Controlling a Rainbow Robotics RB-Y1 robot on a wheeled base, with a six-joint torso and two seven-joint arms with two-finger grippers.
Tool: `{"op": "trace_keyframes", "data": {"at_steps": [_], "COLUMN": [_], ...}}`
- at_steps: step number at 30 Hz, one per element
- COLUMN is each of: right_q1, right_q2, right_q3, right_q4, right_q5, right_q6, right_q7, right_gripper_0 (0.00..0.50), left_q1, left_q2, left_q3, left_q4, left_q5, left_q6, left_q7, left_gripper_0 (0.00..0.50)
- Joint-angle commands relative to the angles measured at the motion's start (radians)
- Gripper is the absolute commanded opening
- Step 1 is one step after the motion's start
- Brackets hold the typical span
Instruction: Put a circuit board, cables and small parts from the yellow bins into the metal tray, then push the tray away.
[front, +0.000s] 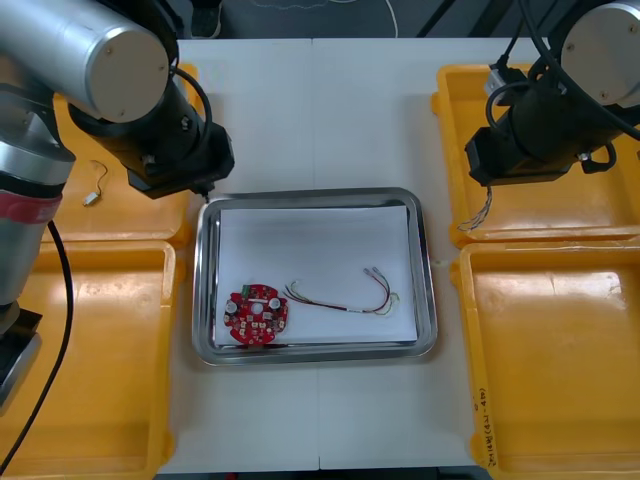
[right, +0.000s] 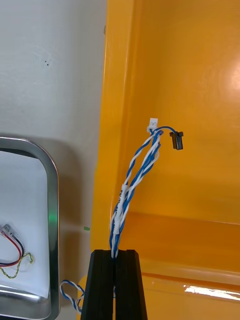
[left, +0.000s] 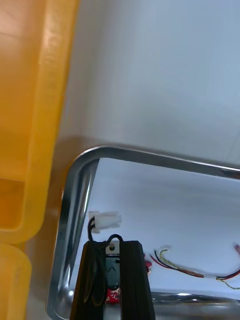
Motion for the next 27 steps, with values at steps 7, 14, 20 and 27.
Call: {"op": "trace_keyframes", "data": {"at_steps": [7,14,20,27], "right_q1": [0.002,0.002,0.002,0.002], "right_q2": [0.007,0.007,0.007,0.007], "right_q3": [0.018,0.018,0.018,0.018], "right_q4": [-0.034,-0.034,-0.034,-0.034], "right_q5": [-0.009,-0.007,-0.010,-0.012], "right_q6": [-0.019,-0.019,-0.019,-0.019], "right_q7": [-0.032,-0.032,-0.037,-0.037], "right_gripper_0": [0.000,0.000,0.000,0.000], "left_q1": [0.001,0.001,0.001,0.009], "left_q2": [-0.071,-0.088,-0.094,-0.112], "left_q3": [-0.113,-0.168,-0.211,-0.214], "left_q4": [-0.007,0.049,0.114,0.189], "left_q5": [-0.048,-0.071,-0.071,-0.071], "left_q6": [0.007,-0.011,-0.108,-0.169], "left_q7": [0.023,0.014,0.005,-0.062], "left_gripper_0": [0.000,0.000,0.000,0.000]}}
